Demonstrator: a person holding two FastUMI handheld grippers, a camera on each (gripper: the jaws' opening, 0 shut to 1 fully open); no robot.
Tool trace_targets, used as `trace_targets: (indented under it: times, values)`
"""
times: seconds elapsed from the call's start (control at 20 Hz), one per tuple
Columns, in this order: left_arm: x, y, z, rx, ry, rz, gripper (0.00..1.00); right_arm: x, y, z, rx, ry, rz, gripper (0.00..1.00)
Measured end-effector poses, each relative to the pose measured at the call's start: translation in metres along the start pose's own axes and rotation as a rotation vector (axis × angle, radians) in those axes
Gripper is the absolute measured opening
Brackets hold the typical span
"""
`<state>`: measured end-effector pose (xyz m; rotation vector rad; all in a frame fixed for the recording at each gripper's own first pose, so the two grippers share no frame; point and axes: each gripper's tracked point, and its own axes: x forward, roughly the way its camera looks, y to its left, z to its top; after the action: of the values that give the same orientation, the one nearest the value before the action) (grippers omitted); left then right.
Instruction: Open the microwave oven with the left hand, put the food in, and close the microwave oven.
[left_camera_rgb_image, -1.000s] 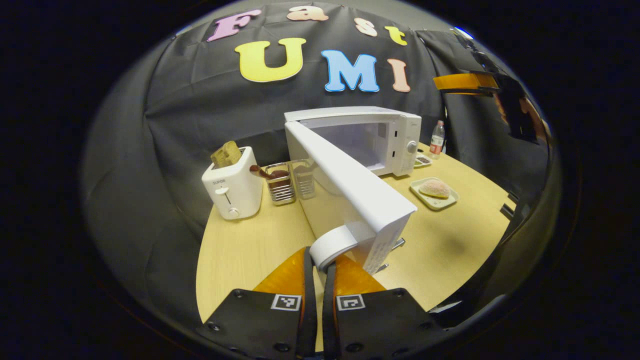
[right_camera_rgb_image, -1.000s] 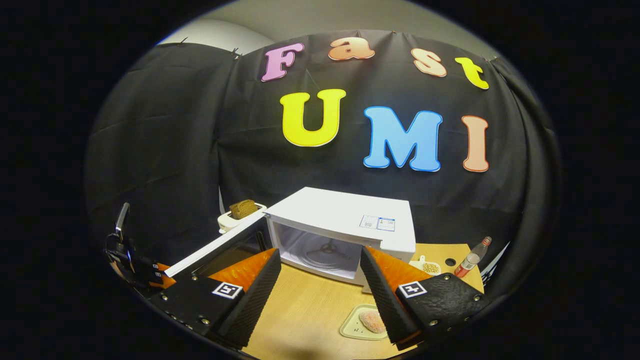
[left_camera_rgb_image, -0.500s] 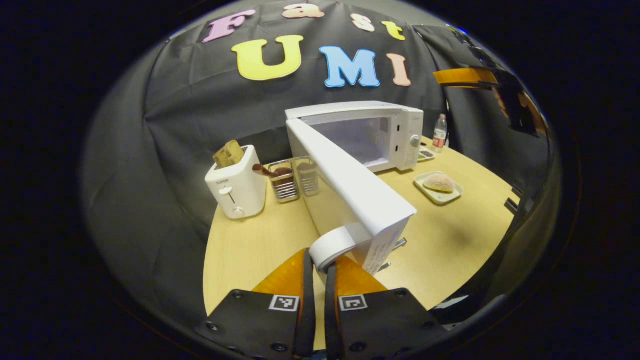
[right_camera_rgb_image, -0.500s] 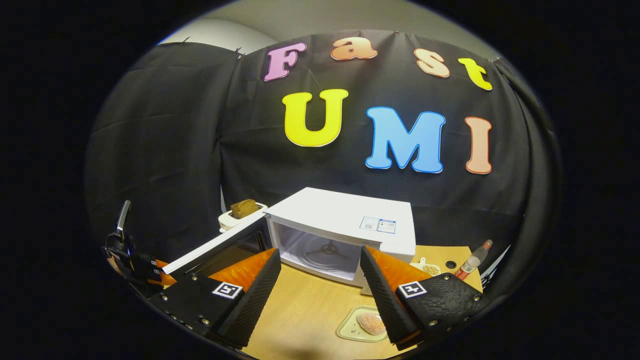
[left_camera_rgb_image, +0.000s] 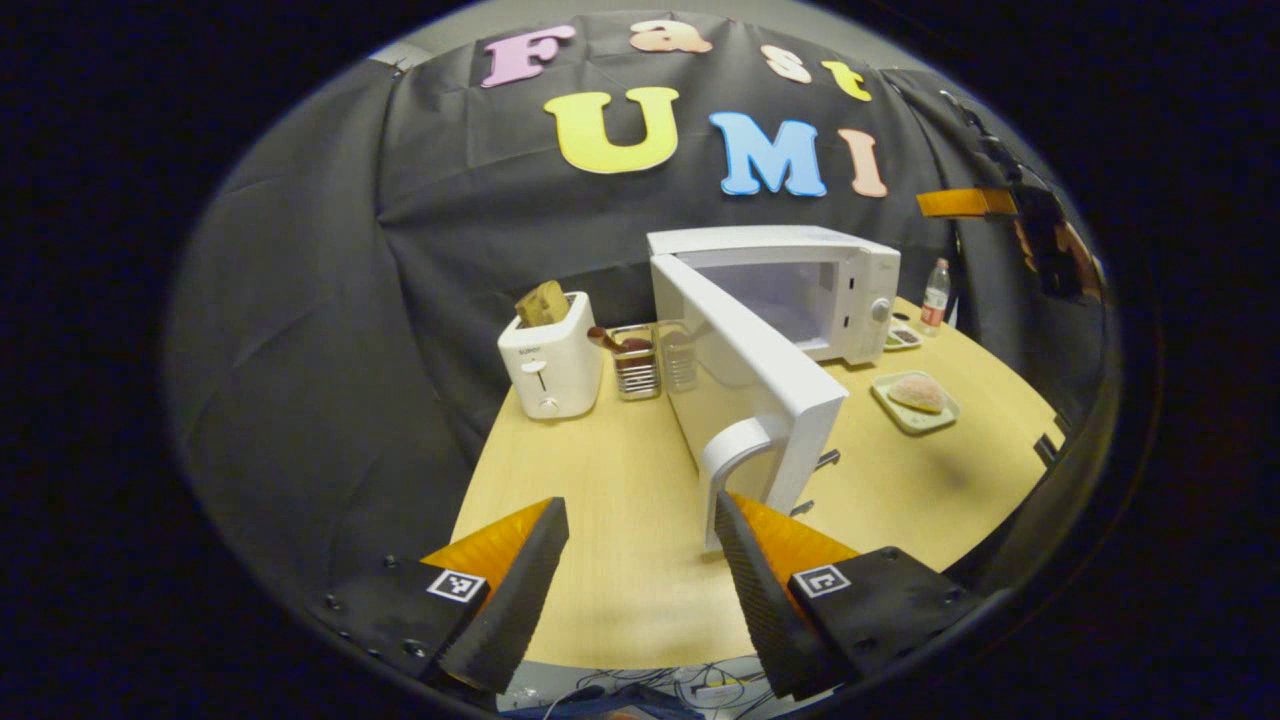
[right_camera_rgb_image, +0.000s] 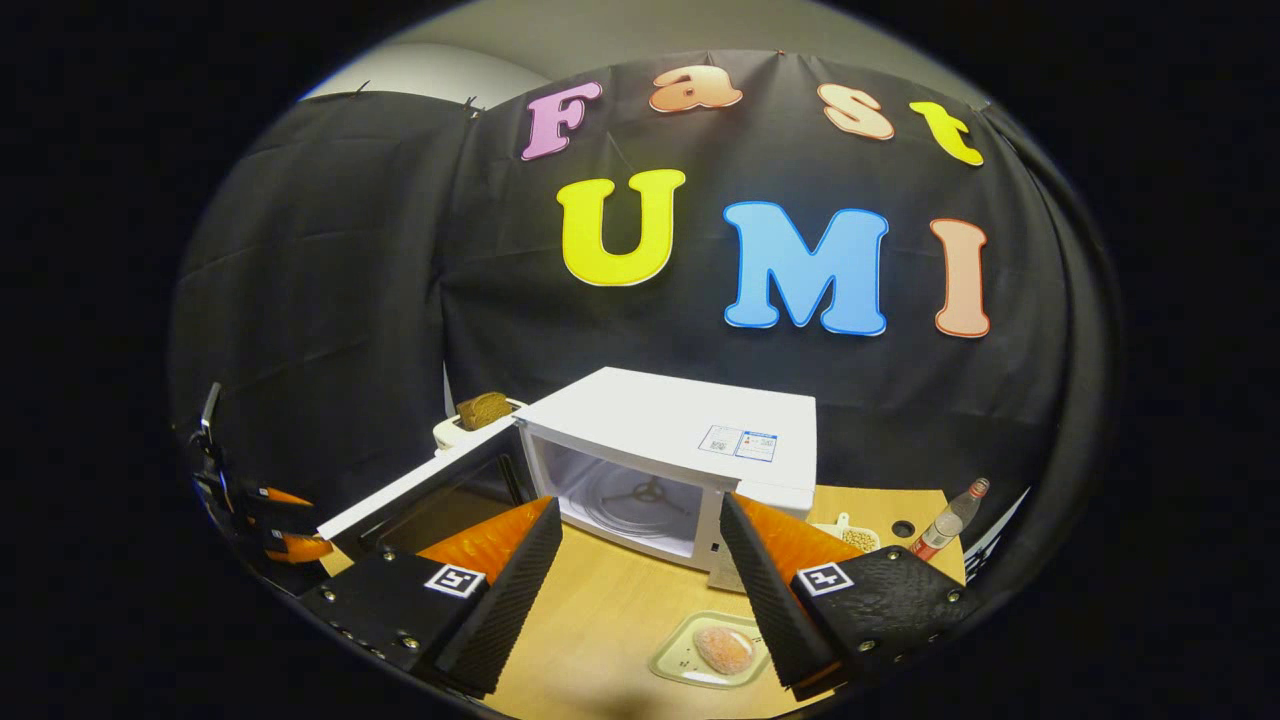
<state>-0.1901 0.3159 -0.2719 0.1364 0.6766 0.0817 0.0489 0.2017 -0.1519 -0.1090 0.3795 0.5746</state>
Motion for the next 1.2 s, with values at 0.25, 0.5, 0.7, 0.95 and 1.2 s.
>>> trace_targets:
  times: [0.25,0.5,0.7,0.95,1.2]
  values:
    - [-0.051,-0.024,0.068,-0.100,-0.180,0.119,0.96,0.009,-0.053,-0.061,0.024,0.143,0.032,0.98]
    - [-0.061,-0.081,0.152,-0.215,-0.388,0.055,0.95,0.026,-0.091,-0.137,0.135,0.312,0.043,0.94]
    - [-0.045,-0.134,0.196,-0.209,-0.438,0.012,0.94,0.033,-0.108,-0.192,0.146,0.430,0.043,0.95]
    - [-0.041,-0.184,0.234,-0.215,-0.489,0.003,0.95,0.041,-0.106,-0.238,0.089,0.516,0.083,0.95]
    - [-0.055,-0.190,0.267,-0.221,-0.524,0.034,0.95,0.055,-0.099,-0.279,-0.026,0.580,0.122,0.86]
